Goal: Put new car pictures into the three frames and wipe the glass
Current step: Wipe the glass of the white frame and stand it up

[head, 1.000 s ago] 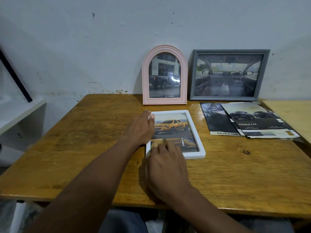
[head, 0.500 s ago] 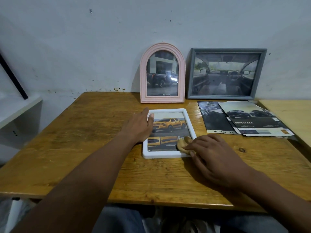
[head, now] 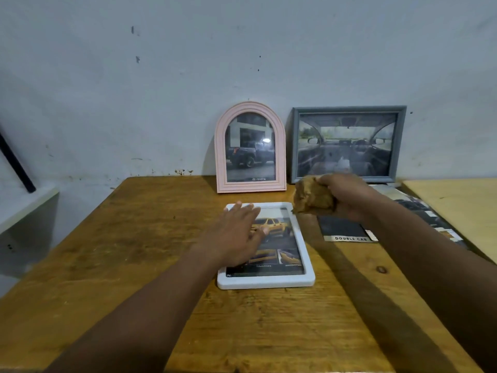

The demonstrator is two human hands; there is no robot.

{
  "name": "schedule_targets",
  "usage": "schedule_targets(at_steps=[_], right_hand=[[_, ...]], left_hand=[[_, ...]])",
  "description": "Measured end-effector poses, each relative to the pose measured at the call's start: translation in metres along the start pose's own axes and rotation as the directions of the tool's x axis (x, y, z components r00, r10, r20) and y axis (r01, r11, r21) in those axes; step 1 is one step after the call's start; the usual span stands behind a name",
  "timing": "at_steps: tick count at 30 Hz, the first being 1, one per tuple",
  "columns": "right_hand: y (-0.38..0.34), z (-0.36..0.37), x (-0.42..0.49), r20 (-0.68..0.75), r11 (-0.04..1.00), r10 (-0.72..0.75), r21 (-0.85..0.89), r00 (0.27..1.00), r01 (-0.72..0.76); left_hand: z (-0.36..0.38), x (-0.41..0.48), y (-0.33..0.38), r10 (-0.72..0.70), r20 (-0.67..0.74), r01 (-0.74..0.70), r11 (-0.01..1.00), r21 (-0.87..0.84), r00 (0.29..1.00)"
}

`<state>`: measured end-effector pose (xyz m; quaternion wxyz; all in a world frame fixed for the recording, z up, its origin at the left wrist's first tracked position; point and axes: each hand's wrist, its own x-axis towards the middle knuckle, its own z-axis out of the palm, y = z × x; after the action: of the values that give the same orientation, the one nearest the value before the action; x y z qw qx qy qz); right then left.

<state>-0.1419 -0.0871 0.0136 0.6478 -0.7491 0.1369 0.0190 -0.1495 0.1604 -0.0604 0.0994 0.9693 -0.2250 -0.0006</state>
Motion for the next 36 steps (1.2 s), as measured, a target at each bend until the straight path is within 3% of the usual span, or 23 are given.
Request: schedule_targets(at_steps=[1,3,6,8,12,15,18,28,32,36], right_hand=[[-0.002,0.007,0.009,-0.041,0.964,-0.154,-0.225,0.987,0.141],[0.003,0.022,0.021,0.033,0.764,-0.371,-0.556,0.928,0.326],[0.029,0.044,0.026,0.244,0.505,-0.361,-0.760,0.900,0.409],[0.044,0.050,0.030,0.290,0.424,-0.338,-0.802,0.895,0.420],[0.055,0.058,0.043,0.230,0.487,-0.382,-0.774,0.895,0.406],[0.074,0.066,0.046,0.350,0.421,-0.305,-0.785,0.886,0.455],[0.086,0.068,0.040,0.347,0.399,-0.286,-0.804,0.893,0.441],[0.102,0.044,-0.069,0.362,0.477,-0.227,-0.768,0.904,0.427],[0.116,0.042,-0.115,0.314,0.528,-0.303,-0.730,0.900,0.433],[0.128,0.048,-0.137,0.241,0.510,-0.443,-0.725,0.864,0.463]], left_hand=[[0.007,-0.002,0.003,0.004,0.037,-0.004,1.000,0.002,0.999],[0.020,-0.006,0.006,-0.003,0.054,0.002,1.000,0.020,0.999],[0.029,-0.007,0.005,-0.032,0.007,0.032,0.999,0.027,0.999],[0.030,-0.008,0.005,-0.037,-0.013,0.037,0.999,0.019,0.999],[0.030,-0.007,0.006,-0.040,-0.050,0.037,0.998,-0.055,0.998],[0.030,-0.007,0.005,-0.061,-0.076,0.052,0.993,-0.107,0.995],[0.032,-0.007,0.005,-0.079,-0.095,0.065,0.988,-0.142,0.992],[0.033,-0.006,0.005,-0.111,-0.091,0.094,0.980,-0.176,0.990],[0.031,-0.006,0.007,-0.117,-0.081,0.102,0.980,-0.169,0.990],[0.028,-0.008,0.011,-0.126,-0.070,0.113,0.979,-0.172,0.990]])
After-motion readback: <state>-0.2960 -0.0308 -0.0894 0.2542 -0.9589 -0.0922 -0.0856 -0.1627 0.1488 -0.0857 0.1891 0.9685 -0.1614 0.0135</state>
